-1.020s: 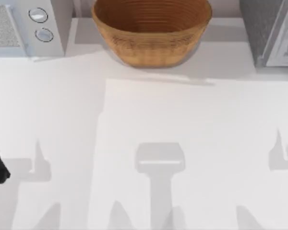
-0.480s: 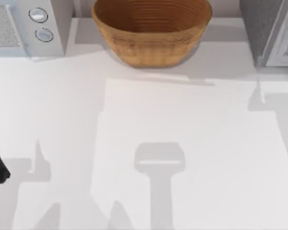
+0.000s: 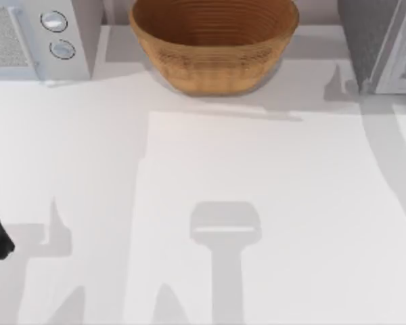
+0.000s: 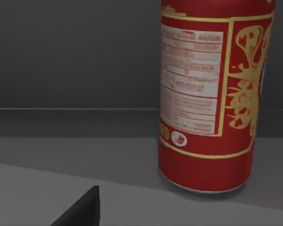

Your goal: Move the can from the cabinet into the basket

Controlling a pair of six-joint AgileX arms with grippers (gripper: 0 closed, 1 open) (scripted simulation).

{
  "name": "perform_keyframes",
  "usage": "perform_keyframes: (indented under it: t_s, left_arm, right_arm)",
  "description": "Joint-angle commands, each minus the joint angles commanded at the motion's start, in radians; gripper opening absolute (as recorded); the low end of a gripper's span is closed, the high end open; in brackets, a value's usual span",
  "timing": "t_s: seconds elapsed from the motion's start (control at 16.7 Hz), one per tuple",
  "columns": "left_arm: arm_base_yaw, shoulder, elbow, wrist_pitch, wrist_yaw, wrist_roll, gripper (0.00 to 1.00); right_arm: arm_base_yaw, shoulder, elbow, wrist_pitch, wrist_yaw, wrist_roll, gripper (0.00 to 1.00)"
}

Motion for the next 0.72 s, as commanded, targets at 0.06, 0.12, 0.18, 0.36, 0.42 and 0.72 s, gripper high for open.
perform_keyframes:
  t_s: [0.06,0.12,0.18,0.36,0.42,0.72]
  left_arm:
    - [0.000,0.000,0.000,0.000,0.000,0.000,1.00]
    - [0.000,0.000,0.000,0.000,0.000,0.000,1.00]
    - [0.000,0.000,0.000,0.000,0.000,0.000,1.00]
    - [0.000,0.000,0.000,0.000,0.000,0.000,1.00]
    - [0.000,0.000,0.000,0.000,0.000,0.000,1.00]
    - [0.000,0.000,0.000,0.000,0.000,0.000,1.00]
  right_arm:
    - [0.005,0.035,0.046,-0.011,0.005,0.000,1.00]
    - [0.009,0.064,0.084,-0.020,0.010,0.000,1.00]
    - [0.012,0.086,0.112,-0.027,0.013,0.001,1.00]
    - [0.015,0.108,0.137,-0.034,0.016,0.001,1.00]
    - [0.015,0.108,0.137,-0.034,0.016,0.001,1.00]
    - [-0.012,0.135,0.149,-0.011,-0.003,0.000,1.00]
